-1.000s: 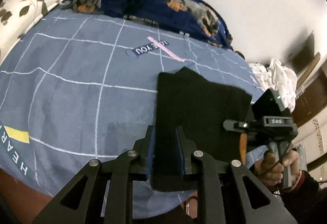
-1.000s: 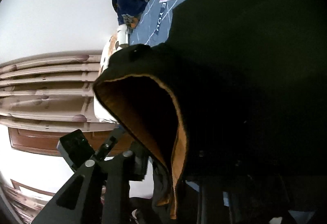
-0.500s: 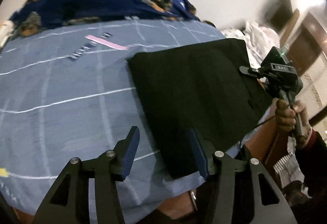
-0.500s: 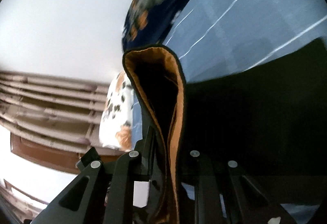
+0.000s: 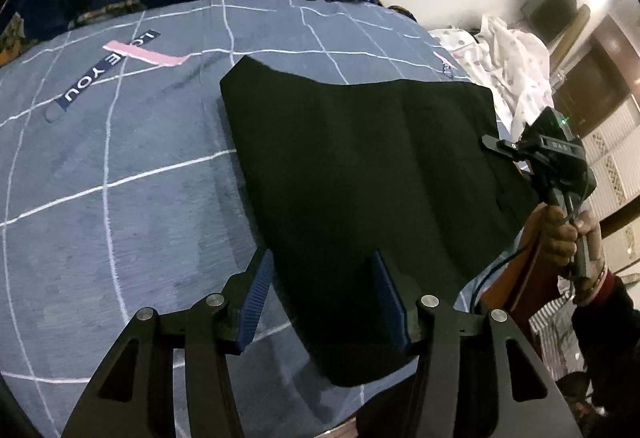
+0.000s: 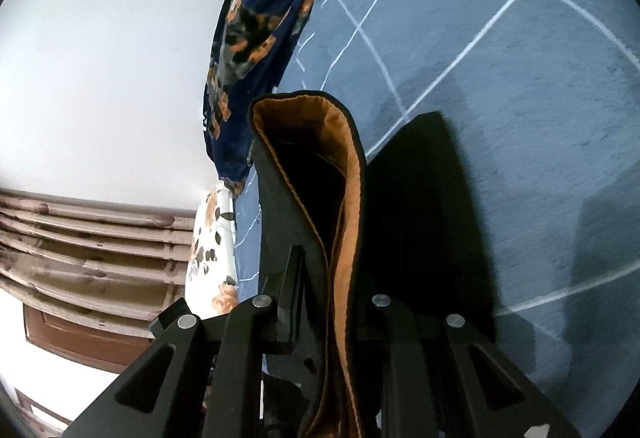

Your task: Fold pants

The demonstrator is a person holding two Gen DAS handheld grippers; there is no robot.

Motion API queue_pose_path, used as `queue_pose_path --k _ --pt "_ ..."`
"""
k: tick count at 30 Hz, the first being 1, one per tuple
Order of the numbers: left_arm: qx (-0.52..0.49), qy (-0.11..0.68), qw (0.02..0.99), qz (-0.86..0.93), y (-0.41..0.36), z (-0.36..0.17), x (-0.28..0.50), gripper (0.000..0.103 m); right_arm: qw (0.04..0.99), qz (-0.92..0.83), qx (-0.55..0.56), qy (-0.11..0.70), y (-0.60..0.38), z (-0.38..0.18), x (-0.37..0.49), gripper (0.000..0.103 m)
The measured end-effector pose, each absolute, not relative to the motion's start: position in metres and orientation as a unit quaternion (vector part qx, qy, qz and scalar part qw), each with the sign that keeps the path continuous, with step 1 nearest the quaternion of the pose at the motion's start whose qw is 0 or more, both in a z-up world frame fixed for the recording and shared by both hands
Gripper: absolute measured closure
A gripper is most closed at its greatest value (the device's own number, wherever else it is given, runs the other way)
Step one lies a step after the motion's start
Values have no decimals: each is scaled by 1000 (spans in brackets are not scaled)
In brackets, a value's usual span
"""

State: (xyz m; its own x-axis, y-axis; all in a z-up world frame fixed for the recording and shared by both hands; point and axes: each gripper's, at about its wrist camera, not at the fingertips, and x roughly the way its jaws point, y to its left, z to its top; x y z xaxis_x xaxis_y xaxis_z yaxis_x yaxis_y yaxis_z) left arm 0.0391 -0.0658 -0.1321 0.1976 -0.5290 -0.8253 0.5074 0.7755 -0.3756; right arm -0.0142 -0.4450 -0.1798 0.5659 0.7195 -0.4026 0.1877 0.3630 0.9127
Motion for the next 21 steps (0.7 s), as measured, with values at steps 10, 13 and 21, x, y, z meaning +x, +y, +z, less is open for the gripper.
queue_pose_path --k 10,13,21 --pt "-4 548 770 -329 -74 -148 46 49 719 128 559 393 -490 -193 -44 77" --pt "-11 549 768 -330 -74 -151 47 49 736 123 561 359 -504 -174 -69 76" --pt "-22 549 768 -329 -74 -154 47 48 770 140 481 396 -466 -147 -111 76"
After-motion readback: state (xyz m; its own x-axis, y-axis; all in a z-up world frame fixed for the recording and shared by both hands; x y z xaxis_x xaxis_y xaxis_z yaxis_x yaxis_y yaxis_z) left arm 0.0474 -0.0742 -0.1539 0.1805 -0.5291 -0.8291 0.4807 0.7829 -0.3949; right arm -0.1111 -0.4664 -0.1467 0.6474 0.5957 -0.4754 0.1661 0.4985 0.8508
